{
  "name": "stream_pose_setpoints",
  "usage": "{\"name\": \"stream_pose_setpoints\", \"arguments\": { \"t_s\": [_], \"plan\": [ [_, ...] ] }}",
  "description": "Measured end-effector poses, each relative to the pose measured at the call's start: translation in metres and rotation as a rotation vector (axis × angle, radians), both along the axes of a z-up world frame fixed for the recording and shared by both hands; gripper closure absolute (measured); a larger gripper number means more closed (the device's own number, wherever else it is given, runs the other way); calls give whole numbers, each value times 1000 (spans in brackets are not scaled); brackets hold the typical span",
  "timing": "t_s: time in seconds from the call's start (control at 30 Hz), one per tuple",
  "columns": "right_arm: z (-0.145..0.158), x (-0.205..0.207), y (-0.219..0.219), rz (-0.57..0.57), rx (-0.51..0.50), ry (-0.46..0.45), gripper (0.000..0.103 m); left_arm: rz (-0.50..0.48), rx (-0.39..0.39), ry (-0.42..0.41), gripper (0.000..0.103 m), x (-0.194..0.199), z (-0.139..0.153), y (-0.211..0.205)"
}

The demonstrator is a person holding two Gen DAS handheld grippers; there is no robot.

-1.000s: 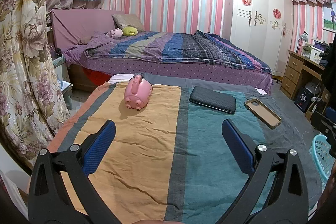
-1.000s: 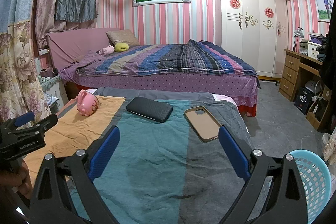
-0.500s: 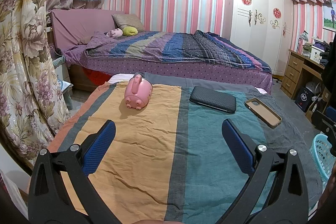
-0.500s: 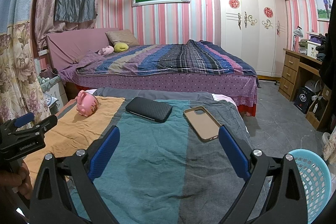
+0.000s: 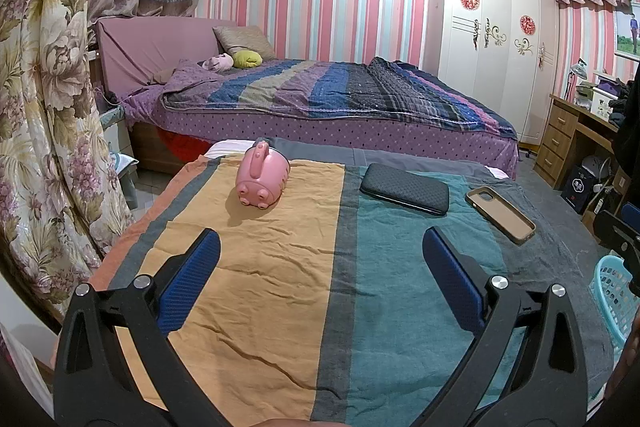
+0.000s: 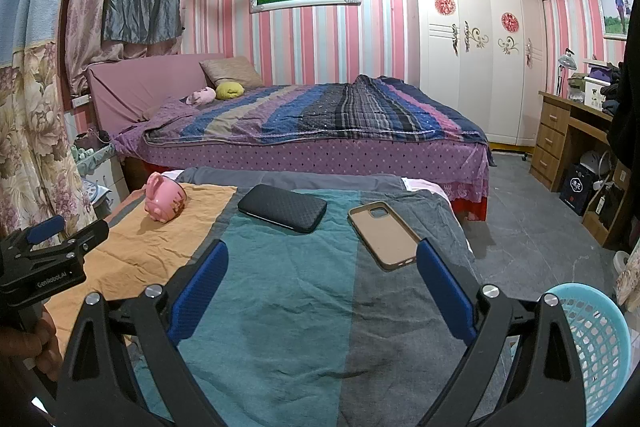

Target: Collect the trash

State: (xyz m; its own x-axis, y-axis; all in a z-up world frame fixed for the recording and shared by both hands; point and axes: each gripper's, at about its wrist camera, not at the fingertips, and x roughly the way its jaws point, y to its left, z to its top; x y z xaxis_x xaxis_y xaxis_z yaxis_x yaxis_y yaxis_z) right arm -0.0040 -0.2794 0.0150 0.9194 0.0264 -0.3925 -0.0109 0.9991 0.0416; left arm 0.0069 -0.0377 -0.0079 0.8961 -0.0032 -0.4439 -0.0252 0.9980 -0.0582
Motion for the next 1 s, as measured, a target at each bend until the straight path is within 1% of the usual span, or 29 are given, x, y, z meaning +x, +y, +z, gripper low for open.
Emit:
{"name": "stream_pose_setpoints", "arguments": {
  "t_s": [1.0],
  "plan": [
    [-1,0,2,-26,11,11,10,6,-3,1,5,0,-2,2]
  ]
}}
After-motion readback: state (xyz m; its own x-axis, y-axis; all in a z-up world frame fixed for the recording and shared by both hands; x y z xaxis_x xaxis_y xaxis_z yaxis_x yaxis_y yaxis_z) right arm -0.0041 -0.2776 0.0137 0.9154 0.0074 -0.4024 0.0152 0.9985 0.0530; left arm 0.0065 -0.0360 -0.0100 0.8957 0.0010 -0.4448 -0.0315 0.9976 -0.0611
